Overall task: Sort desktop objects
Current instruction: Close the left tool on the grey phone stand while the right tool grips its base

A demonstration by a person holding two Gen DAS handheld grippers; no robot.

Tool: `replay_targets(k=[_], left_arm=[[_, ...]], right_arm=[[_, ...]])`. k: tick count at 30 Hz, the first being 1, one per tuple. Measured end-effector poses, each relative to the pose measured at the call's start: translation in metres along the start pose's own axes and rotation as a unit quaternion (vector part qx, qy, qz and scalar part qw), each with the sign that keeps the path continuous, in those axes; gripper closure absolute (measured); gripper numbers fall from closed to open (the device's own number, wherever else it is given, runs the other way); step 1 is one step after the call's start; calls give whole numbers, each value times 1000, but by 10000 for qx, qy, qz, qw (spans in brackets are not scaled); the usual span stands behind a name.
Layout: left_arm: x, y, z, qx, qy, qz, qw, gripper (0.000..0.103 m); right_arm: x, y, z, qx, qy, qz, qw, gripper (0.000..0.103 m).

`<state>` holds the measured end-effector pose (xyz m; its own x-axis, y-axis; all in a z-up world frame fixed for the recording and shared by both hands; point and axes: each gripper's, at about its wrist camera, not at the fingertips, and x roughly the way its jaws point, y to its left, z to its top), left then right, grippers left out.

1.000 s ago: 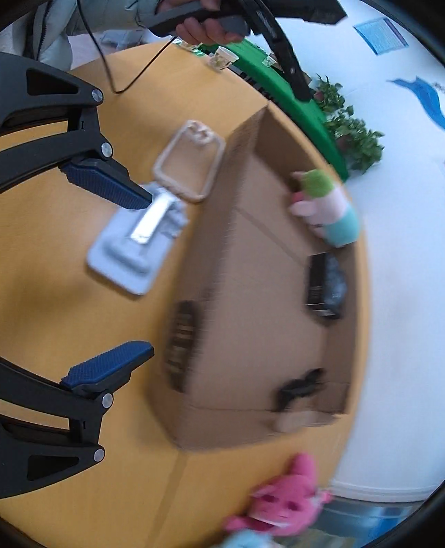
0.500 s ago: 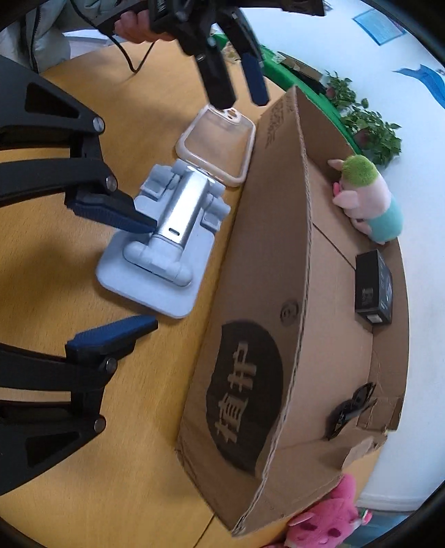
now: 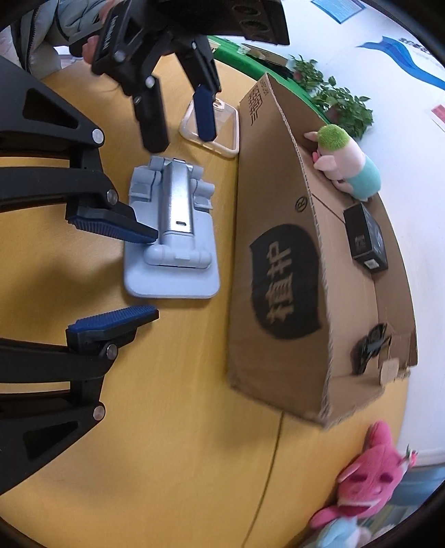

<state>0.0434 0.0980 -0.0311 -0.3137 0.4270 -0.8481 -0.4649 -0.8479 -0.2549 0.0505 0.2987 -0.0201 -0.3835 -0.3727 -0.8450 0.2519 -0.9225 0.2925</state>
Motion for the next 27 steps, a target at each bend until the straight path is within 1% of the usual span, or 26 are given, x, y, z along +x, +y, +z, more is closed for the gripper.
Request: replay_targets(k=[2,4,6,9,10,11,12,13,14,16,17,19,20,21,22,25,27], left_arm=[[8,-7,0,42,128,-99,9999,24],[17,-12,0,93,278,-162,9994,25],[20,-17,0,194,226,-56,9995,25],[21,-15,3,162,223,-54,9996,26],[21,-14,4,122,221,-61,9997,26],[21,-13,4,79,215,-84,9997,26],[20,-12,5,55,207,-84,9997,26],[20,-11,5,46,193,-68,9998,30],[20,-10,5,47,183,-47,9998,32],[19,-10,5,81,159,25,9998,41],[18,-9,4,96,147,50,9998,41],[16,-7,3,89,114,72,9999,48],[16,-6,3,73,108,30,9999,50],[16,-4,3,33,103,-91,9999,57],[16,-3,4,-8,101,-123,9999,58],[16,-2,5,-33,58,-128,9999,59],[15,0,4,-88,10,-144,9999,62]], right_arm=[[-2,0,-4,64,34,10,10000,67],[-3,3,-7,0,90,15,10000,67],[-5,4,-8,-68,82,46,9999,67],[-11,3,-5,-111,-81,84,9999,66],[-12,3,-2,-123,-111,62,9998,63],[-12,3,1,-145,-150,33,9998,56],[-11,2,5,-180,-176,-10,9997,52],[-8,2,8,-219,-145,-56,9996,47],[-5,2,10,-252,-109,-91,9996,45],[4,1,12,-320,3,-60,9995,45],[7,3,11,-366,38,-12,9993,44],[8,9,10,-521,26,7,9986,44],[9,11,10,-576,47,28,9983,45],[10,14,10,-616,53,52,9981,46],[11,16,10,-638,60,96,9979,48],[11,19,10,-706,51,-13,9975,50],[10,17,9,-605,12,2,9982,55]])
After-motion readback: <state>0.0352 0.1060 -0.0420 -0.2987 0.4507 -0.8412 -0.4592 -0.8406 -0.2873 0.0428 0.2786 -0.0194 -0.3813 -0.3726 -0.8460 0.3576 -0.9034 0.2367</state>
